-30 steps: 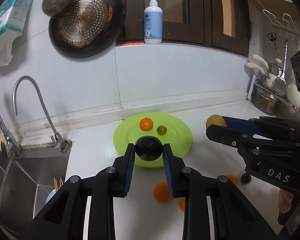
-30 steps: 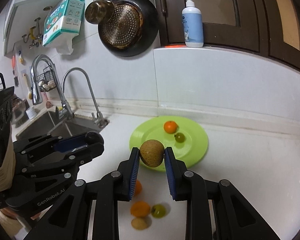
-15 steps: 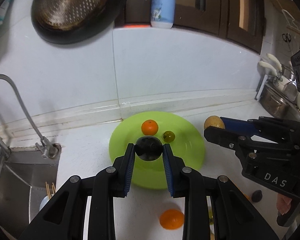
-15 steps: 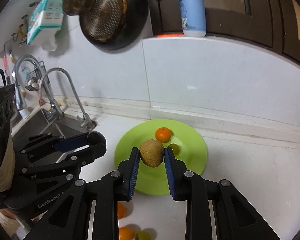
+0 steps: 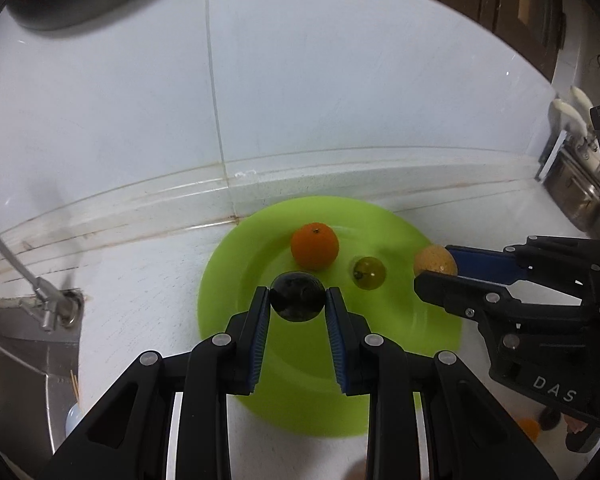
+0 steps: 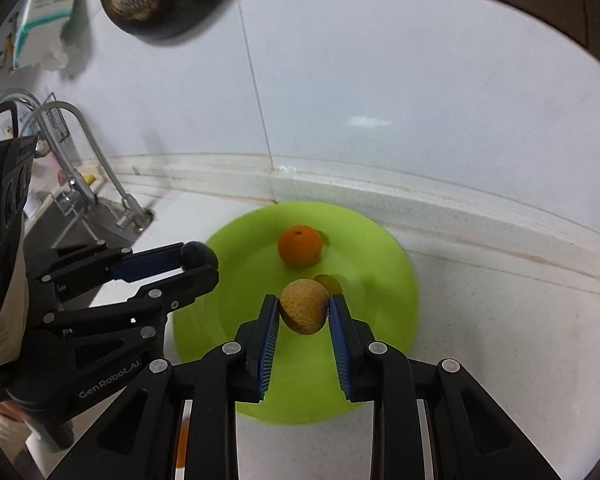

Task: Organize fruits
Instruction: 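Carry the plum and tan fruit onto the green plate and release, then move both open tools back toward the remaining fruits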

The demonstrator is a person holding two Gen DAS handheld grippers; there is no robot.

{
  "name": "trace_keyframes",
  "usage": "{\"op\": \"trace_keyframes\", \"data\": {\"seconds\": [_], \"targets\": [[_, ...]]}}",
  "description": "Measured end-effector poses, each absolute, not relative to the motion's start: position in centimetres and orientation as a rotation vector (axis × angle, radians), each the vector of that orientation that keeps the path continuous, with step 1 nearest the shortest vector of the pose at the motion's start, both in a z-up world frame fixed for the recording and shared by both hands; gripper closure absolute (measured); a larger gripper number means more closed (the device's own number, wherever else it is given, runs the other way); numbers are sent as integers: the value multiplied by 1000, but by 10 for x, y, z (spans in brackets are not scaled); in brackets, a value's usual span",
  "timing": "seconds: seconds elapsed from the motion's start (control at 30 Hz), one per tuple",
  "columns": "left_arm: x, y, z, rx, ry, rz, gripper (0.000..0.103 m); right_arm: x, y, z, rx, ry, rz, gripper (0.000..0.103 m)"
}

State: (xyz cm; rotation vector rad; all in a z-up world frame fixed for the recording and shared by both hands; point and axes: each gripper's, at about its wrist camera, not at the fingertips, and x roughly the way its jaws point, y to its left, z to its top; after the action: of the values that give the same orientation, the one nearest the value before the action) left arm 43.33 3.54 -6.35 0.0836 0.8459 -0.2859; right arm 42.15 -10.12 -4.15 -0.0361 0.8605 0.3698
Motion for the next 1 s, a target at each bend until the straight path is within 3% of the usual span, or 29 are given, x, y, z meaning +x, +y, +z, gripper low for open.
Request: {"op": "trace_keyframes", "data": {"seconds": [0.27, 0.3, 0.37, 0.4, 0.5, 0.73, 1.0], "targets": [[453, 33, -80, 95, 880, -292, 74, 442, -103, -62, -15, 923, 375, 76], [455, 33, -80, 94, 884, -290, 72, 443, -102, -63, -15, 927, 374, 76], [456, 33, -80, 90, 886, -279, 57, 444, -102, -65, -16, 929, 367, 76], [455, 33, -79, 88, 879, -276, 57, 445, -102, -65, -22, 929, 362, 75], [449, 36, -71, 97, 867, -253, 57, 441, -102, -61, -36, 914, 343, 64], [412, 40, -38, 104, 796, -218, 47, 415, -111, -37, -15, 845, 314, 63], [349, 39, 4, 105, 709, -216, 37, 360, -120, 5, -20, 727, 282, 51]]}}
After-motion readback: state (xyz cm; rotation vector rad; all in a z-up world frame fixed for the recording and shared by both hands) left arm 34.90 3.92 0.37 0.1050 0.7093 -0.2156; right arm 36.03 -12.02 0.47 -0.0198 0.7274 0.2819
